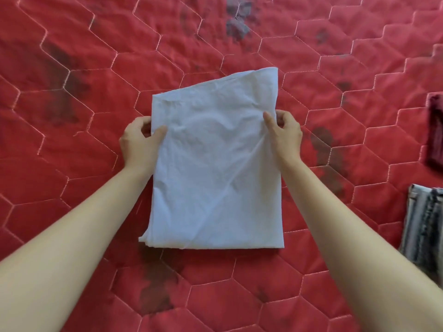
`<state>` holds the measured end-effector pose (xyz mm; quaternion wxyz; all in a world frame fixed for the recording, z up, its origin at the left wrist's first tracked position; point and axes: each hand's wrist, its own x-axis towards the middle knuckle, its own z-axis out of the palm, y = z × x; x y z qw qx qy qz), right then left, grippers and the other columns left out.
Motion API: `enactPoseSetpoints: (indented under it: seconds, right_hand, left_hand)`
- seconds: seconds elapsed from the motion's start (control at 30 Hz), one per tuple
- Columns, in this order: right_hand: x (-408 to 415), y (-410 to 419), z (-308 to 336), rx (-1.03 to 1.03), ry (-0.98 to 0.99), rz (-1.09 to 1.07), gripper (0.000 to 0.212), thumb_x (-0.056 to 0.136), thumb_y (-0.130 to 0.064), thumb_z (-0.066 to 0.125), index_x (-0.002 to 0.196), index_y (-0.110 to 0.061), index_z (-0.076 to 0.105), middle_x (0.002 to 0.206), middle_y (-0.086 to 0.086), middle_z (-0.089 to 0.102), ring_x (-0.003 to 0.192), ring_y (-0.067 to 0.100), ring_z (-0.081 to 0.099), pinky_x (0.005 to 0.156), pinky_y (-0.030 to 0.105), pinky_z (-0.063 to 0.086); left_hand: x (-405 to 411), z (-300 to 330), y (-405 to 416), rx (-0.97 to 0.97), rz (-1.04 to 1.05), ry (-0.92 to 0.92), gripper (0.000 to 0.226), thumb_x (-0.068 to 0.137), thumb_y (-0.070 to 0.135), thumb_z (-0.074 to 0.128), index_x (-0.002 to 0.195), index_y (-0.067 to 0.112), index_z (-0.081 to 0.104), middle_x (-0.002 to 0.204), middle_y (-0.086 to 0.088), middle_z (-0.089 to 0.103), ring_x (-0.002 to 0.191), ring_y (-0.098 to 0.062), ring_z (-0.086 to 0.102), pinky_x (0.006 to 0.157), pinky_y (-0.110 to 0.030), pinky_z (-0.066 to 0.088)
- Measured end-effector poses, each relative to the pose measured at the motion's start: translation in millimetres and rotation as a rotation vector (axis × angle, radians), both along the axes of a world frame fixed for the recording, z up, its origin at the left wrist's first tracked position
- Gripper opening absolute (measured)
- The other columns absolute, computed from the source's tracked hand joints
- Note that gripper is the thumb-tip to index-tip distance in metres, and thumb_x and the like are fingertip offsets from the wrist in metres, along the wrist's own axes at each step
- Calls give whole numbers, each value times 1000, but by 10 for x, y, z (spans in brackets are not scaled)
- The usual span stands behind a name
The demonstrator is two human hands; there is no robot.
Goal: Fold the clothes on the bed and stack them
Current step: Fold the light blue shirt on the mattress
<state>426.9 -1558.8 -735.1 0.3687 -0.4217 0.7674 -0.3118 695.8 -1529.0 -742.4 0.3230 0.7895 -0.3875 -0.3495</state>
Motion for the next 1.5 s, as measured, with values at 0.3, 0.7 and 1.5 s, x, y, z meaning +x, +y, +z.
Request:
enactPoseSetpoints:
  seconds: [0.3,0.7,1.5]
  right_hand:
    - [-6,1766,115,25,266,142,45,92,-23,64,133,-8,52,126,3,55,115,12,48,102,23,36]
    - [-144,2447,124,151,185,-122,10,85,-21,70,94,-16,71,94,-6,63,78,-4,53,74,-1,33]
    - [-177,2458,97,111,128,-174,8,84,-20,71,90,-17,75,95,-2,69,78,-4,58,77,8,42]
  left_hand:
    - [16,212,1691,130,-208,-196,21,85,18,72,105,12,70,103,-5,61,91,-21,57,85,-31,43]
    - [-14,376,2152,127,-106,-126,14,78,21,78,88,17,69,85,3,69,69,-8,63,73,-13,43]
    - [-83,303,2162,113,-43,-19,9,77,19,78,82,17,71,90,4,58,69,-2,51,70,-11,41]
